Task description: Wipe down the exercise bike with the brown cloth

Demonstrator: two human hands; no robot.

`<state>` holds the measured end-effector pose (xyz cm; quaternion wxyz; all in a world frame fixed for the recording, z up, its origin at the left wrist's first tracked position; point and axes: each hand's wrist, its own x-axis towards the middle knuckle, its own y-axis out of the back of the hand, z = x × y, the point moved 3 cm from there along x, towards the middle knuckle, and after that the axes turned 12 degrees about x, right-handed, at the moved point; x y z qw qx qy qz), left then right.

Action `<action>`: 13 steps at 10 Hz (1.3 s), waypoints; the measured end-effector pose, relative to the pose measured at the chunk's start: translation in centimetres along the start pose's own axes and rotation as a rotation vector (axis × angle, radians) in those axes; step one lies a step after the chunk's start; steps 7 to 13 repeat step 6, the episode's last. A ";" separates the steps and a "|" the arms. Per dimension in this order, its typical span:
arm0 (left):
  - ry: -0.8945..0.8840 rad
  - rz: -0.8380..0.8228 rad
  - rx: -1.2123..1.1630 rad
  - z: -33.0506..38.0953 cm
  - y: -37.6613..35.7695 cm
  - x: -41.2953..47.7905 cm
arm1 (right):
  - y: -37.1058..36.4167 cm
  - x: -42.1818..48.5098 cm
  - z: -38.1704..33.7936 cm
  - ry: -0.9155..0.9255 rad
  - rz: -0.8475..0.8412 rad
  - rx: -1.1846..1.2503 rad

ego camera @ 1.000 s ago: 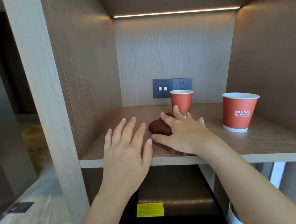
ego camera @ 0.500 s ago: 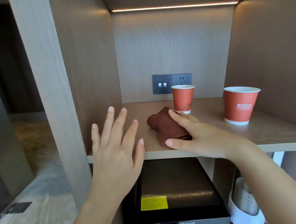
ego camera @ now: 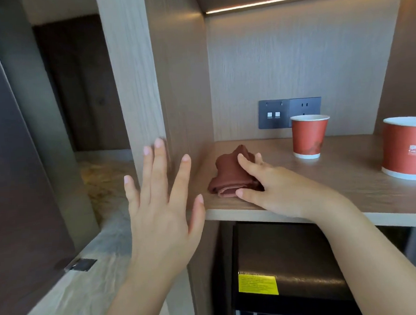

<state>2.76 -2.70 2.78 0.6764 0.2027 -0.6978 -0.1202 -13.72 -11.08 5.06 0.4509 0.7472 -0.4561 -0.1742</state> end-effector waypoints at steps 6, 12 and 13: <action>-0.013 -0.016 0.004 -1.0 -0.4 -0.5 | -1.7 1.3 -2.4 -0.089 0.056 -0.009; -0.013 -0.016 0.004 -1.0 -0.4 -0.5 | -1.7 1.3 -2.4 -0.089 0.056 -0.009; -0.013 -0.016 0.004 -1.0 -0.4 -0.5 | -1.7 1.3 -2.4 -0.089 0.056 -0.009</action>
